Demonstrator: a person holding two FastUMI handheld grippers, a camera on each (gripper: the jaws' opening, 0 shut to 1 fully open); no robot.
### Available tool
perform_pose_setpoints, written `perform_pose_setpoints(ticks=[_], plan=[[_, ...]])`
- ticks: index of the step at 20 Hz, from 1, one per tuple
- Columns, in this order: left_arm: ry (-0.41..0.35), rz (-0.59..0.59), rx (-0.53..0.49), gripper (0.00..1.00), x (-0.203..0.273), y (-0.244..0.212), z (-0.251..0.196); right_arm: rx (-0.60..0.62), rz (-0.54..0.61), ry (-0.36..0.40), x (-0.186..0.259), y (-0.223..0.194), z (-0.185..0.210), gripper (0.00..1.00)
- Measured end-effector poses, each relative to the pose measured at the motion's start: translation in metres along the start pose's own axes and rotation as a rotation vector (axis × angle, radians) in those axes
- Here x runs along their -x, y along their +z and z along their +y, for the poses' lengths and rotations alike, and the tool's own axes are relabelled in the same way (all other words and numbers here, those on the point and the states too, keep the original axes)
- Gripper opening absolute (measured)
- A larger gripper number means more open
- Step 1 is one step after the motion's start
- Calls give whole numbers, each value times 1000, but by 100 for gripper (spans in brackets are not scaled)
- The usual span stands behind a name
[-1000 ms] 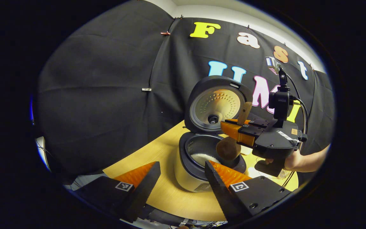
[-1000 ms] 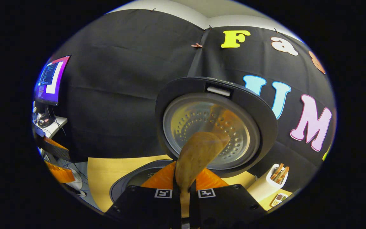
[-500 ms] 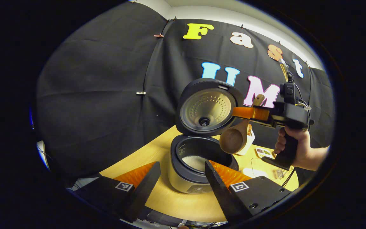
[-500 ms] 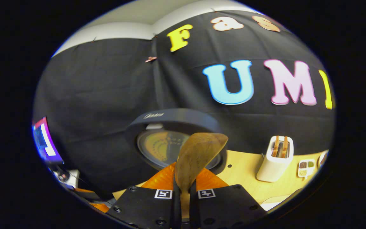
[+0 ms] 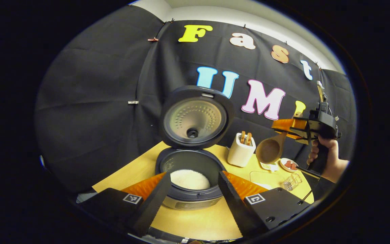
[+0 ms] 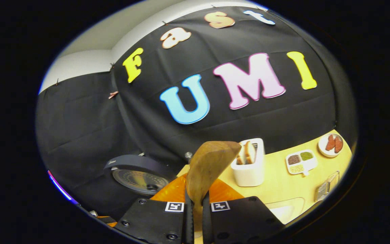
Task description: Close the left gripper, press the button to open the rice cooker; take a wooden spoon from the chopstick holder with the right hand, scoop a spoonful of rice and pour it into the rice cooker, then put the wooden spoon back into the chopstick holder.
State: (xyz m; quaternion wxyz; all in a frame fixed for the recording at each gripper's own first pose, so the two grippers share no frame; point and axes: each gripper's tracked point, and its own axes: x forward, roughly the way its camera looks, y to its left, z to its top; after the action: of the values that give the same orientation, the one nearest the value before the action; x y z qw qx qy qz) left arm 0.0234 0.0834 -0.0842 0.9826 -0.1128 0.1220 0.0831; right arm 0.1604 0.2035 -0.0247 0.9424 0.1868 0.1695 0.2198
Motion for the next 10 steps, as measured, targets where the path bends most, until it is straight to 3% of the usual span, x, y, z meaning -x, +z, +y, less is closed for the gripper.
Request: perform_pose_setpoints(ticks=[10], plan=[[-30, 3, -7, 95, -19, 14, -77, -119, -146, -323, 64, 81, -212, 14]])
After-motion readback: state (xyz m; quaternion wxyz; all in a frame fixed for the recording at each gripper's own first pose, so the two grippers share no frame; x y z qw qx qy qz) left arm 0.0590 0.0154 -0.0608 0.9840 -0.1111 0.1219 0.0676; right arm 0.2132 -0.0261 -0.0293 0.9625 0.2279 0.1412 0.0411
